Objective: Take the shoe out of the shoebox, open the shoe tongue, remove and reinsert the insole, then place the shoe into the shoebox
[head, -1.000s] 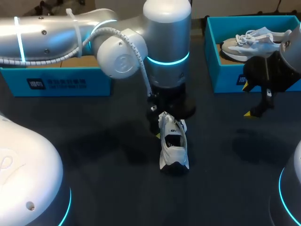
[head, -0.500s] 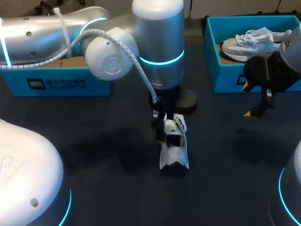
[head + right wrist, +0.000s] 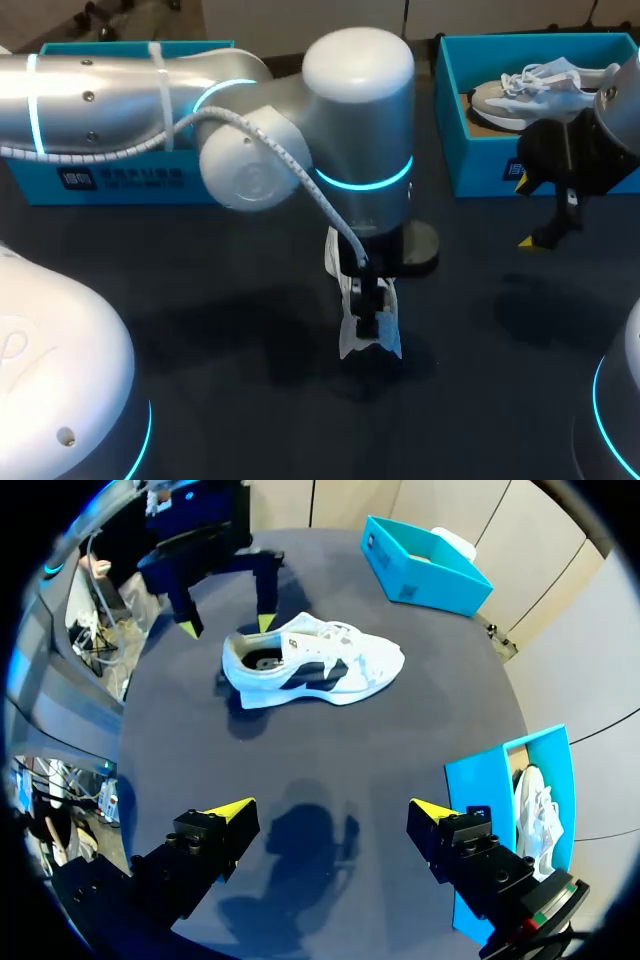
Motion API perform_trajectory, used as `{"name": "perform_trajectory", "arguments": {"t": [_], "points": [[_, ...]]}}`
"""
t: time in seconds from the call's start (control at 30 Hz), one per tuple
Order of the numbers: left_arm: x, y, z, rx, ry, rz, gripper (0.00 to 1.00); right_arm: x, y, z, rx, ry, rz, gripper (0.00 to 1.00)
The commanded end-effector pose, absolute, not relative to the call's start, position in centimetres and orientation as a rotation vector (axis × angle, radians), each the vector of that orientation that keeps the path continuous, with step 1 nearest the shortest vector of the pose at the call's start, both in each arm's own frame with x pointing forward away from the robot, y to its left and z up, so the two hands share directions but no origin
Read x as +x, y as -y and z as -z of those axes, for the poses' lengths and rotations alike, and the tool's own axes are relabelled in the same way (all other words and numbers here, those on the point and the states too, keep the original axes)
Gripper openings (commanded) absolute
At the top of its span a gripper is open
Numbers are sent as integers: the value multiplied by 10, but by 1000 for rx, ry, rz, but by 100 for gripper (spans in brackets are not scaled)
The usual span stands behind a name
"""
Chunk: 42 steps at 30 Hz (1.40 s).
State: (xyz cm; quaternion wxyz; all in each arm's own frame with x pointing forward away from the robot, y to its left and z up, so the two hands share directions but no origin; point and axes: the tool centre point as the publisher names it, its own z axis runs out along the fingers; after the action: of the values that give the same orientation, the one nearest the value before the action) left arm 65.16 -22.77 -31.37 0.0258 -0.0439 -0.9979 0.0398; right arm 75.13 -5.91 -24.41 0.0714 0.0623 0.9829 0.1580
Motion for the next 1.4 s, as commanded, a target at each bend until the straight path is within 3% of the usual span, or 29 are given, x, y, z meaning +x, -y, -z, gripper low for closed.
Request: {"name": "perform_trajectory", "arguments": {"t": [0.03,0.4,0.87,0.97,1.0,1.07,1.37,1.4], "points": [[643,237,323,-150,3086,-105,100,751,59,245,187,-2955,-473,100],[638,239,355,-132,3094,-27,92,751,59,245,187,-2955,-473,100],[643,238,386,-85,3104,0,89,751,59,245,187,-2955,-473,100],[643,238,387,-79,3108,5,83,751,59,245,187,-2955,-473,100],[643,237,387,-79,3108,7,67,751,59,245,187,-2955,-473,100],[643,237,389,-78,3105,16,49,751,59,245,187,-2955,-473,100],[644,236,403,-56,3066,57,22,751,59,245,187,-2955,-473,100],[644,236,403,-55,3058,56,14,751,59,245,187,-2955,-473,100]]}}
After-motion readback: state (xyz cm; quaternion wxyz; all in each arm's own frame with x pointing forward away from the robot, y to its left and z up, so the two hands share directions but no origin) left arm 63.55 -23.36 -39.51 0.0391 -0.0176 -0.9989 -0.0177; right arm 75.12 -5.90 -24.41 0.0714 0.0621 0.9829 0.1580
